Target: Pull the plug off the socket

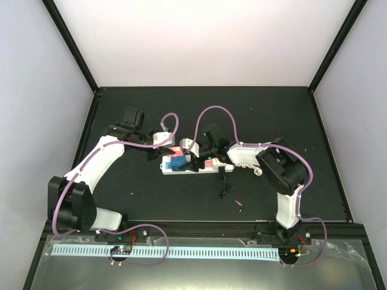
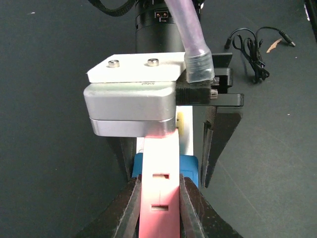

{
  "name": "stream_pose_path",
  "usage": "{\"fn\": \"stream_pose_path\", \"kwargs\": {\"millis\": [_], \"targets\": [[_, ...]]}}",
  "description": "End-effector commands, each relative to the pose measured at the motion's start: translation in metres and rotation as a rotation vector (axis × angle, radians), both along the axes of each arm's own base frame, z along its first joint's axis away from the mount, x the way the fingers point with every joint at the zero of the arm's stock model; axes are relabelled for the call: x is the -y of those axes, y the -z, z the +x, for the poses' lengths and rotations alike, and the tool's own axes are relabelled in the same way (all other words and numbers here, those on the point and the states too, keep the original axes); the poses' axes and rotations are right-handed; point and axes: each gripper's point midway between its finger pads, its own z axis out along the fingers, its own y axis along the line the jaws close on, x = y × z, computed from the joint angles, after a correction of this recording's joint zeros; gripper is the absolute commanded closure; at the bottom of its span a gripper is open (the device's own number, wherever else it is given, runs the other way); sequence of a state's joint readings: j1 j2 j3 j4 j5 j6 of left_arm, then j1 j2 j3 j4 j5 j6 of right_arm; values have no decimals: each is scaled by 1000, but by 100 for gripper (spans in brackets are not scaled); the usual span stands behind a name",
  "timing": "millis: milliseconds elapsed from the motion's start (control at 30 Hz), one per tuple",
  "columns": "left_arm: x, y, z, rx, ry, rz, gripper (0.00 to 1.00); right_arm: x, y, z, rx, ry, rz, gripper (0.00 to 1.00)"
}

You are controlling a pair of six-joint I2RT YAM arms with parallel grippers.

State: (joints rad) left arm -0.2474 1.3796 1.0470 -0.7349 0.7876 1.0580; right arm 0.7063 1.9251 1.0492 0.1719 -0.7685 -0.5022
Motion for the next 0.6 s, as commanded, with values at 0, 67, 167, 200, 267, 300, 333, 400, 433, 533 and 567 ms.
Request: {"fn": "stream_pose_path", "kwargs": {"millis": [0,67,167,200,267,300,333,400,433,533,567], "targets": [[1,-30,-4,20,1,-40,98,-4,-25,1,2,-2,27,23],[-1,-31,-4,8,-8,-41,98,-5,-36,1,0,-1,44,18],[-1,-35,-5,-18,-20,-47,99,-6,-51,0,-4,-9,66,14],[-1,-36,-4,-23,-23,-50,99,-6,-56,-1,-1,-11,73,14],[-2,-39,-5,-29,-26,-57,98,-7,-66,-2,1,-20,81,14],[-2,-41,-5,-34,-28,-61,98,-7,-71,-3,4,-28,84,14],[-2,-42,-5,-38,-28,-65,98,-5,-74,-3,-3,-31,77,14],[-2,-47,-6,-50,-25,-80,99,-2,-85,-6,-4,-41,84,15],[-2,-49,-6,-55,-23,-87,99,0,-89,-8,-6,-46,86,15],[-2,-53,-7,-68,-15,-98,98,7,-99,-12,-17,-61,79,17],[-1,-54,-8,-77,-10,-104,98,9,-103,-14,-24,-65,79,19]]}}
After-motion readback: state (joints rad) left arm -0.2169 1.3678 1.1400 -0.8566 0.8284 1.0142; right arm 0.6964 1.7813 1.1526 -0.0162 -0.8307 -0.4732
